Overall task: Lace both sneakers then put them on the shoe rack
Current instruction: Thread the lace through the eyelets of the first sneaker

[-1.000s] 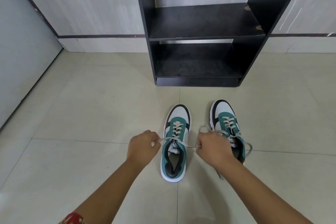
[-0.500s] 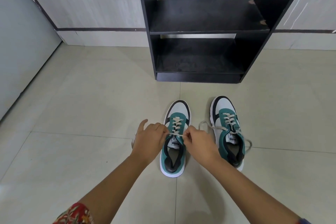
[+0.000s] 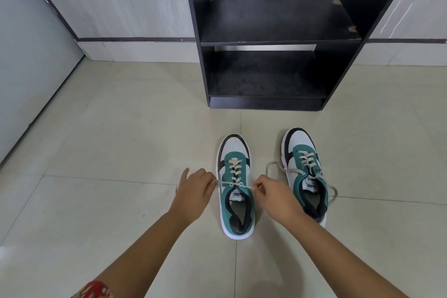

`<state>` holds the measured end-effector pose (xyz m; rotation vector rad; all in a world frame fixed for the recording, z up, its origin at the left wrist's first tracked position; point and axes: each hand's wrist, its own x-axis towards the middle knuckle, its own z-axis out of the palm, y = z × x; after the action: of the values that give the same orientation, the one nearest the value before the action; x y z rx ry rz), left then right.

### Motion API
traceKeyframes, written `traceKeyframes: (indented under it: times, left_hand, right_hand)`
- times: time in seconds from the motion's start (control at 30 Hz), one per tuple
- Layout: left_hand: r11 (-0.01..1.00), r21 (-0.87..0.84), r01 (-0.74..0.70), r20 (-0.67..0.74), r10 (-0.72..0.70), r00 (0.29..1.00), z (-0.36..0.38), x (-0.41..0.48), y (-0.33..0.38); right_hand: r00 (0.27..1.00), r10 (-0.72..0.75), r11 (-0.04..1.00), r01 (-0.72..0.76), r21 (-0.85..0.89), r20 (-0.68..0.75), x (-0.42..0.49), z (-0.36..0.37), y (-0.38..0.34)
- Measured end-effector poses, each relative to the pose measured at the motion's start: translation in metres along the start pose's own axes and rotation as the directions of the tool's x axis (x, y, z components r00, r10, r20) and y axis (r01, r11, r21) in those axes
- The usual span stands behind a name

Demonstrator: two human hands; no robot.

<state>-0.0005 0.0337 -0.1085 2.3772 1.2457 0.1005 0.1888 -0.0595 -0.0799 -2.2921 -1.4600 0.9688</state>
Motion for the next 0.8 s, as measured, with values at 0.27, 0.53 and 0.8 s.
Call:
traceKeyframes:
  times: [0.27, 0.53, 0.8]
  left_hand:
    - [0.413, -0.861, 0.296, 0.208, -0.244, 0.947, -0.034, 0.009, 0.042]
    - [0.461, -0.869, 0.179, 0.123, -0.149, 0.981, -0.037, 0.015, 0.061]
    - [0.449, -0.881, 0.149, 0.122, -0.089, 0.989, -0.038, 0.013, 0.059]
  right_hand:
    - [0.998, -0.053, 0.618, 0.054, 0.784, -0.027, 0.002, -0.014, -0.024]
    - [0.997, -0.081, 0.403, 0.027, 0.915, 0.006, 0.009, 0.0, -0.034]
    - [0.996, -0.076, 0.312, 0.057, 0.948, -0.035, 0.007, 0.0, -0.035]
